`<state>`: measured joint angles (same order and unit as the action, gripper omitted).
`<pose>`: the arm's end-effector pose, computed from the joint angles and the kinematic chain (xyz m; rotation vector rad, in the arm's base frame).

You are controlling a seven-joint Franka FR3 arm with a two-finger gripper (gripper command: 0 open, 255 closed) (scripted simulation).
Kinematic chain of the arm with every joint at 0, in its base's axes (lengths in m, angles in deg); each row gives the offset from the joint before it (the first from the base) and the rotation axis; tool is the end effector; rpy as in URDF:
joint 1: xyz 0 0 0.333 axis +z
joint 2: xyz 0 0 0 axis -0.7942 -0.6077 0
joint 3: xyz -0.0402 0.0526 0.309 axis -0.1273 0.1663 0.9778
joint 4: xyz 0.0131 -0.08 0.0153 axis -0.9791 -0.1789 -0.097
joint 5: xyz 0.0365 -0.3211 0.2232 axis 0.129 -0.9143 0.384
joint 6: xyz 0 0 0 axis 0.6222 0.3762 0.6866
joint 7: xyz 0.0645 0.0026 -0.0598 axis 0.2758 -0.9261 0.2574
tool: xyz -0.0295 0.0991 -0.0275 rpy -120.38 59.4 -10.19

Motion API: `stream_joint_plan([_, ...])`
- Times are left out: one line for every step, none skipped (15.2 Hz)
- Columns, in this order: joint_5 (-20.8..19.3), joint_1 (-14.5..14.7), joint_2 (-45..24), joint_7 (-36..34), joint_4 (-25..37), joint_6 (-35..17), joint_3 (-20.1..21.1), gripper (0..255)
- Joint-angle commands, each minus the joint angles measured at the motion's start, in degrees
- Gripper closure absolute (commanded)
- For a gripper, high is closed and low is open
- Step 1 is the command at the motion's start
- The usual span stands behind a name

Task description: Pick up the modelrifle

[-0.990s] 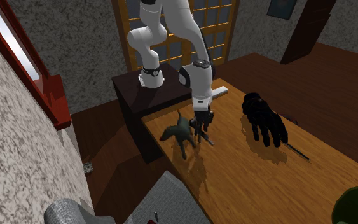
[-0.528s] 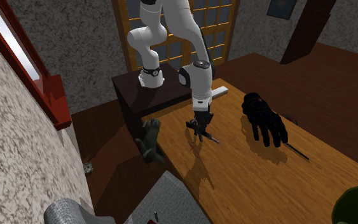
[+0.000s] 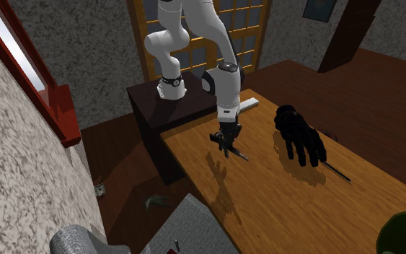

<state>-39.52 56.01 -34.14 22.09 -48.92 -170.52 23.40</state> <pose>0.5692 -0.0095 0.2193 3.1133 0.0349 0.2836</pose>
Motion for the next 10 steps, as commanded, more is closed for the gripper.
stream_joint_plan([-0.22,0.17,1.4,-0.18,-0.15,1.26,-0.18,255])
stream_joint_plan([-0.32,0.22,2.07,-0.25,-0.18,1.9,-0.26,255])
stream_joint_plan([-0.42,0.28,2.73,-0.32,-0.2,2.55,-0.33,255])
stream_joint_plan([-0.53,0.33,3.39,-0.39,-0.2,3.2,-0.4,255])
stream_joint_plan([-0.63,0.39,4.04,-0.46,-0.19,3.86,-0.47,255])
stream_joint_plan([-0.73,0.43,4.67,-0.53,-0.17,4.52,-0.53,255])
stream_joint_plan([-0.84,0.48,5.31,-0.59,-0.13,5.18,-0.59,255])
stream_joint_plan([-0.94,0.52,5.93,-0.66,-0.08,5.85,-0.65,255])
stream_joint_plan([-0.96,0.53,6.03,-0.67,-0.08,5.95,-0.66,255])
stream_joint_plan([-0.96,0.53,6.02,-0.67,-0.07,5.95,-0.66,255])
